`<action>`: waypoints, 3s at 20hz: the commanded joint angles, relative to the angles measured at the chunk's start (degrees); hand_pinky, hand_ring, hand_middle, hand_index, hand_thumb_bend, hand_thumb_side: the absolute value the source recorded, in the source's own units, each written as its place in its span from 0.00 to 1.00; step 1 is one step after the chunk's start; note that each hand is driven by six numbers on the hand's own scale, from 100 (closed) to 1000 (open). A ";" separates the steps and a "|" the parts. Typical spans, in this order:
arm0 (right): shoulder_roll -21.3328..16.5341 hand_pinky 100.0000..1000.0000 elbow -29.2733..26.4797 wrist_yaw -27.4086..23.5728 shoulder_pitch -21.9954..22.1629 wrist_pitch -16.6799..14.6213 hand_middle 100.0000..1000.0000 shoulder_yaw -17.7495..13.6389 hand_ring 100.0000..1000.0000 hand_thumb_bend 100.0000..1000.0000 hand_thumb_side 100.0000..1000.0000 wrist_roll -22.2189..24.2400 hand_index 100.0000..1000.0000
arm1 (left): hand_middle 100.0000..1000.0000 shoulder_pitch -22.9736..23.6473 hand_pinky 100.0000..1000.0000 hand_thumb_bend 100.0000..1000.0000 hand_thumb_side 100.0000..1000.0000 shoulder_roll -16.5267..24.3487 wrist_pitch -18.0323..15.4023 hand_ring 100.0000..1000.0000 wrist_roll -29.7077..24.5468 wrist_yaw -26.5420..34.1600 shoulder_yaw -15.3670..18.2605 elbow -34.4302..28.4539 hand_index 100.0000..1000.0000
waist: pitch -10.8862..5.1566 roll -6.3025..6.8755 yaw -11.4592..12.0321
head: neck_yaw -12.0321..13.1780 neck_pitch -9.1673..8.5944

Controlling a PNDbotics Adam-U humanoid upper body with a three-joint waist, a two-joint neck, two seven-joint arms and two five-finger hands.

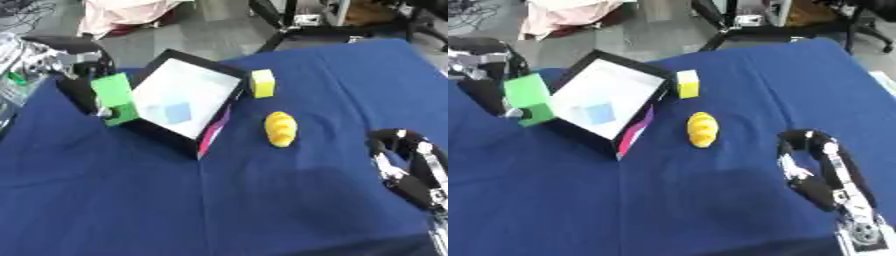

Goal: Pick up objects on the table and place them in the box.

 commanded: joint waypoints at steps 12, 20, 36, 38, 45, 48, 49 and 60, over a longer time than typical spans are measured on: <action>0.19 0.69 -0.49 -0.54 -0.88 -0.11 0.51 0.45 0.63 0.00 0.40 0.44 0.65 | 0.42 -9.84 0.67 0.40 0.22 -18.97 -0.33 0.46 14.98 -12.70 6.16 28.55 0.62 | -0.45 -1.30 -1.84 | 1.23 -0.11; 0.38 0.69 -0.48 -0.68 -1.16 -0.19 0.52 0.55 0.63 0.00 0.40 0.63 0.65 | 0.47 -8.88 0.70 0.56 0.28 -21.33 0.33 0.51 20.83 -10.16 6.36 31.54 0.68 | -0.20 -1.46 -2.19 | 1.28 -0.11; 0.20 0.69 -0.38 -0.48 -1.15 -0.13 0.52 0.23 0.63 0.00 0.40 0.41 0.65 | 0.76 -5.32 0.85 0.94 0.56 -9.10 4.80 0.75 26.16 -4.57 9.27 12.11 0.91 | -0.28 -1.42 -1.17 | 0.84 -0.11; -0.41 0.69 -0.46 -0.38 -1.44 -0.28 0.52 0.31 0.63 0.00 0.40 0.44 0.65 | 0.73 -2.56 0.84 0.93 0.55 -6.45 6.45 0.72 29.66 -0.81 11.41 5.44 0.90 | -0.23 -1.52 -0.82 | 0.74 -0.11; -10.42 0.69 0.10 -5.79 -8.81 -1.01 0.53 2.42 0.64 0.00 0.40 1.15 0.67 | 0.63 15.86 0.81 0.89 0.54 -4.11 11.43 0.63 47.79 19.20 17.76 -15.56 0.85 | -0.04 -2.21 0.60 | -0.48 -0.11; -15.55 0.70 3.87 -9.69 -14.05 -1.03 0.56 4.01 0.67 0.00 0.38 3.44 0.70 | 0.61 24.40 0.80 0.88 0.54 -6.89 11.25 0.61 56.52 26.61 18.99 -21.57 0.84 | 0.15 -2.44 1.45 | -0.77 -0.11; -16.95 0.71 5.63 -10.71 -16.09 -1.18 0.58 4.65 0.68 0.00 0.37 4.48 0.72 | 0.60 26.79 0.80 0.88 0.55 -8.08 10.82 0.60 59.11 28.12 19.23 -22.82 0.84 | 0.20 -2.50 1.74 | -0.89 -0.11; -18.99 0.82 36.24 -4.92 -43.24 -8.16 0.87 11.90 0.91 0.00 0.24 22.62 0.88 | 0.57 34.22 0.79 0.86 0.56 -21.40 5.06 0.57 69.31 30.30 20.14 -24.93 0.83 | 1.07 -1.46 5.65 | -4.43 -0.11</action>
